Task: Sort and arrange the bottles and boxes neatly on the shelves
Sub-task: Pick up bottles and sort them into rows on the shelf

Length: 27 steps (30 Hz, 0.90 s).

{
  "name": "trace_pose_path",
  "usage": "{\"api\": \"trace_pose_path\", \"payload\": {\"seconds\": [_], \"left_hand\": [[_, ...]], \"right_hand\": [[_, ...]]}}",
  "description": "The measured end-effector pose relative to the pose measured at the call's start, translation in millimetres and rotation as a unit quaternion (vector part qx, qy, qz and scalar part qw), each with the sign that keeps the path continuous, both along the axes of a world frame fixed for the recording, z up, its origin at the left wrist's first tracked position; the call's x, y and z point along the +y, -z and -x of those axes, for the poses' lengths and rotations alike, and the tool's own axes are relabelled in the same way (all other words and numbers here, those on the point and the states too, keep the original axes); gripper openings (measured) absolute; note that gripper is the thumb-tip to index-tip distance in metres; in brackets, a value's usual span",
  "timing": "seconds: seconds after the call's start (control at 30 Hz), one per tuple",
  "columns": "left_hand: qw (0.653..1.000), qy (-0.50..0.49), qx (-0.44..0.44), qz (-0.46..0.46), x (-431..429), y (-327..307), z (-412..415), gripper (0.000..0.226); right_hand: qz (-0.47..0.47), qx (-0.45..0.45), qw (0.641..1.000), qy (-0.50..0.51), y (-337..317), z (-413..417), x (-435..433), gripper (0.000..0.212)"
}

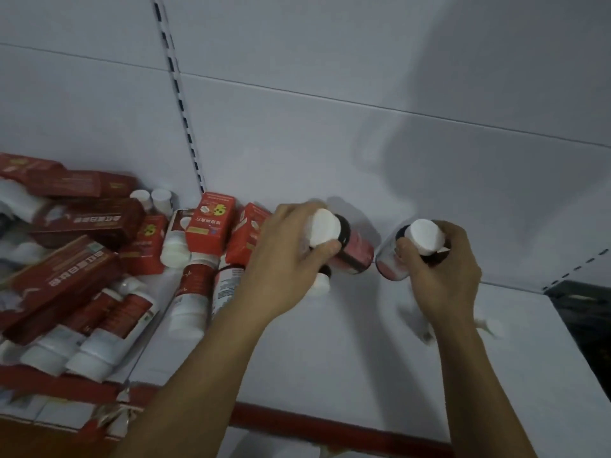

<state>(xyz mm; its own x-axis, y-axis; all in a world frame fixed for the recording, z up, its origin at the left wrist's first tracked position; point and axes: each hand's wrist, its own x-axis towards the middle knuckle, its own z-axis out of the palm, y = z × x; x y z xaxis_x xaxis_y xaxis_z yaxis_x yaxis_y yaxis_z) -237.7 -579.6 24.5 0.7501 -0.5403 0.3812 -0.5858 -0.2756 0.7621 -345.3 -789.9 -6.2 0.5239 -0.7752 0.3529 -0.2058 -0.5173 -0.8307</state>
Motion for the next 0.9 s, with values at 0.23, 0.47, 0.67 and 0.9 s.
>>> {"api": "trace_pose_path", "payload": {"seconds": [0.23,0.47,0.67,0.9], "left_hand": [[0.945,-0.172,0.087,0.263,133,-27,-15,0.033],[0.881,-0.273,0.157,0.354,312,-44,-61,0.020],[0.798,-0.341,0.200,0.455,471,-48,-81,0.054],[0.686,-0.452,0.202,0.533,640,-40,-84,0.043]], "right_hand": [[-0.212,-0.197,0.956,-0.044,-7,-70,93,0.035],[-0.230,-0.256,0.931,-0.123,-39,-144,267,0.041],[-0.244,-0.280,0.903,-0.214,-56,-198,430,0.038],[-0.269,-0.252,0.871,-0.325,-58,-255,603,0.033]]}}
